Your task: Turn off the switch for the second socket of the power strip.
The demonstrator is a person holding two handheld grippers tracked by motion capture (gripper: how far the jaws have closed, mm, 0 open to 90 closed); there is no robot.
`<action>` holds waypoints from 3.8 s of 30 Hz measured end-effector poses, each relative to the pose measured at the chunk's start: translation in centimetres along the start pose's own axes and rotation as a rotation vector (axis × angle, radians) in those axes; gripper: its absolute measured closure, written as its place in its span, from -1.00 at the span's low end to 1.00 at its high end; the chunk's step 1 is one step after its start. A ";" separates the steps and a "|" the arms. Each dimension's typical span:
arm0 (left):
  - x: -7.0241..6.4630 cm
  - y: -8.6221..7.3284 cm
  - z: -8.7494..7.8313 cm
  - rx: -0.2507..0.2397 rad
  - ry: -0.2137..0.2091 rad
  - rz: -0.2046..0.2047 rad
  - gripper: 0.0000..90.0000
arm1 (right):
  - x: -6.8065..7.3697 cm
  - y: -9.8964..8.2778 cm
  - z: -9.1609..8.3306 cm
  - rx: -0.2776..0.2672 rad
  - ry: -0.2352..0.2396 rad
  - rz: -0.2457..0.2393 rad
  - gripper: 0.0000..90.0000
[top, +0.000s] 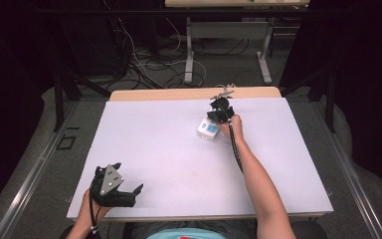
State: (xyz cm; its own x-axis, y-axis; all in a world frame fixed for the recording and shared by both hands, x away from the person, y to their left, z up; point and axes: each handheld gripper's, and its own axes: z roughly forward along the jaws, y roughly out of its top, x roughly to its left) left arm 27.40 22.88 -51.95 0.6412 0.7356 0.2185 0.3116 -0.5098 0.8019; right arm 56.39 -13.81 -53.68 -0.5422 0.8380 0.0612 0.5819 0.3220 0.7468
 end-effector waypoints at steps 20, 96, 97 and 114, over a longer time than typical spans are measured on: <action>0.0 0.0 0.0 0.000 0.001 -0.001 -0.97 | 0.2 0.0 0.0 0.002 -0.016 -0.010 1.00; 0.0 0.0 -0.2 -0.008 0.007 -0.005 -0.97 | 2.0 -1.4 -5.9 0.038 0.185 -0.113 -0.67; 0.0 0.0 -0.2 -0.011 0.005 -0.007 -0.97 | 2.1 -1.4 -6.0 0.043 0.190 -0.119 -0.69; 0.0 -0.1 -0.3 -0.008 0.001 -0.003 -0.97 | 2.7 -2.9 -8.7 0.052 0.215 -0.160 -0.91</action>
State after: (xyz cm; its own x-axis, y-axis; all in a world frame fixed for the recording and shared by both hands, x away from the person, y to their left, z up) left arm 27.23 23.07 -51.87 0.6398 0.7374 0.2163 0.3083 -0.5041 0.8067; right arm 47.96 -16.32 -49.88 -0.7425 0.6639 0.0887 0.5062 0.4695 0.7234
